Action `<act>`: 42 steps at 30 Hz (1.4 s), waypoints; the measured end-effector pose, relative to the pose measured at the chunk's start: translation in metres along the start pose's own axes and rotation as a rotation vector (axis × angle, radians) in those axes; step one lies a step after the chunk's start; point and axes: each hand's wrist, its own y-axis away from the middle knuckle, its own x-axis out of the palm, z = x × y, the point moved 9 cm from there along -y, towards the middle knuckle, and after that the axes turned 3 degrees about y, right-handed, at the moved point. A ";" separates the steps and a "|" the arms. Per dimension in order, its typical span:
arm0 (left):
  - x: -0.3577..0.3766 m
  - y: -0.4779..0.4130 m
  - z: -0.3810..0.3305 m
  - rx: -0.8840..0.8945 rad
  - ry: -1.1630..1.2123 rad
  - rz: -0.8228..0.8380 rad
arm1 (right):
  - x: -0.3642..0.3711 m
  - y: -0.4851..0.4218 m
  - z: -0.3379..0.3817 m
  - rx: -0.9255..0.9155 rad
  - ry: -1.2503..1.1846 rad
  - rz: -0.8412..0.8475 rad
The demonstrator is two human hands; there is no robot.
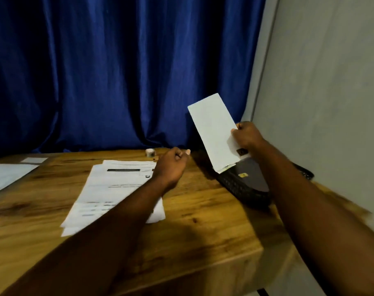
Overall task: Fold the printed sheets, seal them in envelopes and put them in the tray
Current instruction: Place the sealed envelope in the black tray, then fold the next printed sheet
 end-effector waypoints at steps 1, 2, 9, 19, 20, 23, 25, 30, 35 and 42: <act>0.014 0.006 0.000 -0.001 0.006 0.007 | -0.012 -0.002 -0.014 0.032 0.059 0.003; 0.027 0.012 0.000 -0.005 0.000 0.020 | -0.022 -0.004 -0.028 0.059 0.122 0.003; 0.078 0.022 -0.005 0.012 -0.065 0.100 | -0.033 0.010 -0.127 0.190 0.548 0.213; 0.087 0.018 -0.001 0.021 -0.130 0.117 | -0.018 -0.001 -0.143 0.086 0.894 0.371; 0.088 0.018 0.000 0.022 -0.130 0.121 | -0.020 0.004 -0.139 0.088 0.902 0.362; 0.088 0.017 0.003 0.018 -0.123 0.132 | -0.030 0.018 -0.111 0.053 0.849 0.232; 0.089 0.017 0.002 0.017 -0.122 0.143 | -0.032 0.021 -0.083 -0.047 0.851 0.132; 0.081 0.013 -0.004 0.029 -0.083 0.168 | -0.015 0.035 0.001 -0.281 0.706 0.032; 0.035 0.000 0.000 0.022 -0.135 0.084 | 0.044 0.067 0.067 -0.409 0.401 0.118; -0.073 -0.017 0.036 -0.028 -0.266 -0.024 | 0.160 0.117 0.097 -0.568 0.499 0.312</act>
